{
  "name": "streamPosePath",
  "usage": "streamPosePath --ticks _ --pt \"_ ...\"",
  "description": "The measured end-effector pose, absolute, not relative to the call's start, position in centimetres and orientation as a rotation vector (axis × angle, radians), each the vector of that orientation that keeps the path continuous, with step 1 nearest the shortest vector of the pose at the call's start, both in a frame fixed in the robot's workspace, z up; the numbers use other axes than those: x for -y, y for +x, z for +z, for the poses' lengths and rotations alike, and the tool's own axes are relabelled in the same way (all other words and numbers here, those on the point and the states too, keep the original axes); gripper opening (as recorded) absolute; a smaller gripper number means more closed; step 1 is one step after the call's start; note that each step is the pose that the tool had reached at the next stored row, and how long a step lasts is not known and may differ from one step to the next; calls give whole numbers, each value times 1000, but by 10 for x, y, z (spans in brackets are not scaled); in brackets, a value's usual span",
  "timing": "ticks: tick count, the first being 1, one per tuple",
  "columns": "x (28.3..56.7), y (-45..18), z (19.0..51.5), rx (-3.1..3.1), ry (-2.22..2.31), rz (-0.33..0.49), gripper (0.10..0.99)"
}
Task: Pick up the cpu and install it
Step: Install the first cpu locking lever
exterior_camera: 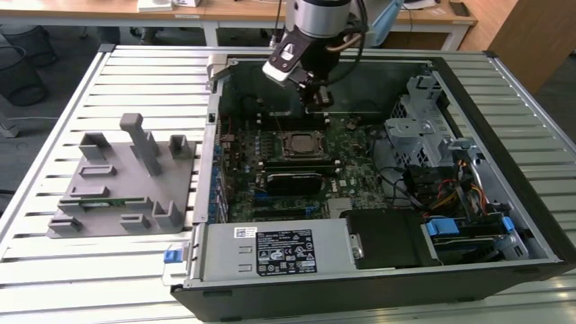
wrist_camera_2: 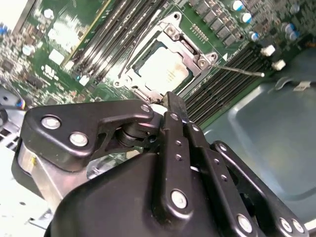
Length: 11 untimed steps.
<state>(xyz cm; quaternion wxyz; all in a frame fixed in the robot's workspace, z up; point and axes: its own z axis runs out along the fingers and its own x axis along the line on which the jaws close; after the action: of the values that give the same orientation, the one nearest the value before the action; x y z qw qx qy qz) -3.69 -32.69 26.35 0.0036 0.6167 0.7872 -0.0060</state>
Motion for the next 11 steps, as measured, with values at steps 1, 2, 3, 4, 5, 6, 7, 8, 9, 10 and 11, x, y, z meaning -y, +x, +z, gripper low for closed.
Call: streamPosePath --ticks 1,2,3,4,5,6,7,8,9,10,11 --pt "327 -37 263 -2486 1909 -19 106" --pt "327 -37 263 -2503 1886 -19 106" --pt "327 -37 263 -2520 1864 -18 106" --pt "327 -37 263 -2537 1841 -18 106" --pt "327 -37 263 -2553 1818 -18 106" --pt "327 -37 262 -2569 1795 -18 106" --pt "327 -37 262 -2585 1772 -18 106" --pt "327 -37 262 -2601 1748 -18 106" --pt "327 -37 262 -2616 1725 -18 106" --pt "327 -37 262 -2631 1701 -18 106" --pt "327 -37 262 -2648 1675 -18 106"
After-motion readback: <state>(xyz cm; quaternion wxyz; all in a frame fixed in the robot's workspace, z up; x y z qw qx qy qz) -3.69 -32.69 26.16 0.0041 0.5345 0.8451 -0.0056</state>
